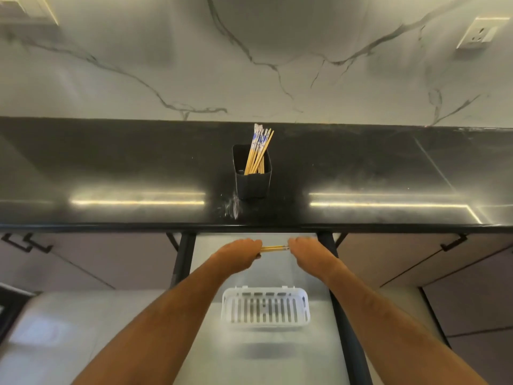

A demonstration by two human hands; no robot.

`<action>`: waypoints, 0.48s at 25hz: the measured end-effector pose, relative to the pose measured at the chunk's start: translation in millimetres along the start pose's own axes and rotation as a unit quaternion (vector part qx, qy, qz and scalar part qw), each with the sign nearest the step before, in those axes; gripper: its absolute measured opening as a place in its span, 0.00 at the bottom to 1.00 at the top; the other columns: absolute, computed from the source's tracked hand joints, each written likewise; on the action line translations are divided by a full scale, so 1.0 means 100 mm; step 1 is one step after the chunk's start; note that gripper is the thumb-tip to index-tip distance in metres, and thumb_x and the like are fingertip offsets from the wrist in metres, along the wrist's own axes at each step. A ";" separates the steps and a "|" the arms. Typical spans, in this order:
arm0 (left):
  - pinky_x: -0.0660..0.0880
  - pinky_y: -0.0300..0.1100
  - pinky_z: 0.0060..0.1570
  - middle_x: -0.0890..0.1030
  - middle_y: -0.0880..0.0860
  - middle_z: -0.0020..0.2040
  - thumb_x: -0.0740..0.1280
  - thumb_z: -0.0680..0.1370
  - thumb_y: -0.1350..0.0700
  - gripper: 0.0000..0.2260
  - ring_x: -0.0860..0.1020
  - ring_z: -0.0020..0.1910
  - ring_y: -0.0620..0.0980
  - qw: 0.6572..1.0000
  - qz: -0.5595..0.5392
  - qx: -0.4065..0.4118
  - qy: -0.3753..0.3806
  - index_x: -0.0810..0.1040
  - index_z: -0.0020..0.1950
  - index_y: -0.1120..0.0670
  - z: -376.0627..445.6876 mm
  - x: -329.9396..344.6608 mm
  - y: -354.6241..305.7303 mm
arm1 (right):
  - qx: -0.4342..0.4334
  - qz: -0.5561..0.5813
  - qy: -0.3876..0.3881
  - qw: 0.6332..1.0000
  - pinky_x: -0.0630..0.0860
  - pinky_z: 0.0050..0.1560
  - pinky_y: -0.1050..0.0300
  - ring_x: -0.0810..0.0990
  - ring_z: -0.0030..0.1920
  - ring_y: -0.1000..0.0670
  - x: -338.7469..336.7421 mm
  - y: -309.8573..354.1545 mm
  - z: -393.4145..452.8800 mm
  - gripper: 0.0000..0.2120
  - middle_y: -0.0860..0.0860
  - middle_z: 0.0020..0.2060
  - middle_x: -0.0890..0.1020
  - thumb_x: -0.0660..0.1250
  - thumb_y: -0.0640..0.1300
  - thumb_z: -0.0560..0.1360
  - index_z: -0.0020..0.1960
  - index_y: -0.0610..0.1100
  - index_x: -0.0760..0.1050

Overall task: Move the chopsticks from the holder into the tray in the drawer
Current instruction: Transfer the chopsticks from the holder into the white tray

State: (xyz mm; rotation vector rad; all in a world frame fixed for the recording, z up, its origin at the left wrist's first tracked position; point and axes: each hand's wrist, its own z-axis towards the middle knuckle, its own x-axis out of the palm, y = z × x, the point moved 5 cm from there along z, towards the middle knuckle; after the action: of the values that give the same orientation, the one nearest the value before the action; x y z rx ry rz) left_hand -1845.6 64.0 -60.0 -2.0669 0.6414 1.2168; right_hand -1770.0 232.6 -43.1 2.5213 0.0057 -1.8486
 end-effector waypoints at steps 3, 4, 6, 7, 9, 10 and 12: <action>0.73 0.39 0.44 0.80 0.52 0.51 0.65 0.83 0.54 0.08 0.77 0.43 0.47 1.000 0.013 0.009 0.003 0.73 0.61 0.51 -0.15 0.46 0.00 | -0.008 -0.041 0.016 0.999 0.75 0.61 0.46 0.81 0.54 0.44 0.32 0.23 -0.16 0.10 0.45 0.55 0.82 0.62 0.44 0.82 0.63 0.45 0.72; 0.75 0.40 0.46 0.81 0.53 0.53 0.66 0.83 0.55 0.09 0.79 0.45 0.49 1.000 0.012 0.016 0.009 0.73 0.62 0.52 -0.17 0.60 -0.03 | -0.017 -0.043 0.025 0.999 0.75 0.60 0.46 0.81 0.54 0.44 0.43 0.34 -0.20 0.10 0.46 0.55 0.82 0.63 0.44 0.81 0.63 0.46 0.72; 0.80 0.46 0.50 0.82 0.55 0.55 0.65 0.82 0.58 0.10 0.82 0.49 0.54 0.999 0.027 0.026 0.020 0.72 0.64 0.54 -0.21 0.85 -0.09 | -0.018 -0.019 0.033 0.999 0.78 0.58 0.48 0.82 0.54 0.44 0.67 0.49 -0.30 0.13 0.45 0.56 0.82 0.65 0.42 0.81 0.64 0.44 0.72; 0.80 0.48 0.52 0.82 0.56 0.56 0.64 0.82 0.60 0.11 0.82 0.51 0.55 0.999 0.040 0.033 0.017 0.72 0.65 0.55 -0.23 0.95 -0.11 | -0.014 0.001 0.037 0.999 0.79 0.58 0.50 0.82 0.55 0.44 0.80 0.53 -0.34 0.14 0.45 0.58 0.82 0.65 0.42 0.81 0.66 0.43 0.72; 0.79 0.50 0.55 0.81 0.56 0.58 0.63 0.82 0.62 0.11 0.81 0.53 0.57 0.997 0.058 0.043 0.000 0.71 0.65 0.56 -0.29 1.11 -0.11 | -0.008 0.033 0.038 0.999 0.79 0.58 0.53 0.83 0.55 0.45 0.99 0.57 -0.42 0.15 0.45 0.59 0.82 0.66 0.43 0.82 0.68 0.43 0.72; 0.78 0.50 0.56 0.80 0.56 0.59 0.64 0.82 0.63 0.12 0.81 0.55 0.57 0.997 0.059 0.041 -0.011 0.71 0.65 0.56 -0.32 1.19 -0.11 | -0.007 0.045 0.033 0.998 0.78 0.59 0.54 0.83 0.55 0.46 1.07 0.58 -0.44 0.15 0.45 0.59 0.82 0.66 0.44 0.82 0.68 0.44 0.72; 0.76 0.48 0.61 0.80 0.53 0.61 0.65 0.80 0.63 0.14 0.81 0.58 0.55 0.998 0.056 0.022 -0.021 0.72 0.66 0.54 -0.38 1.37 -0.08 | -0.010 0.056 0.030 0.998 0.77 0.63 0.55 0.83 0.58 0.46 1.21 0.61 -0.43 0.16 0.46 0.61 0.82 0.65 0.46 0.83 0.69 0.44 0.73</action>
State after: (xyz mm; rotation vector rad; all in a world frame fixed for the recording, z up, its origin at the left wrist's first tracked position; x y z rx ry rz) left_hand -1756.9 29.7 -165.8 -1.9868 0.7650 1.2946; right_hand -1692.1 172.0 -145.3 2.5075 -0.1131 -1.7237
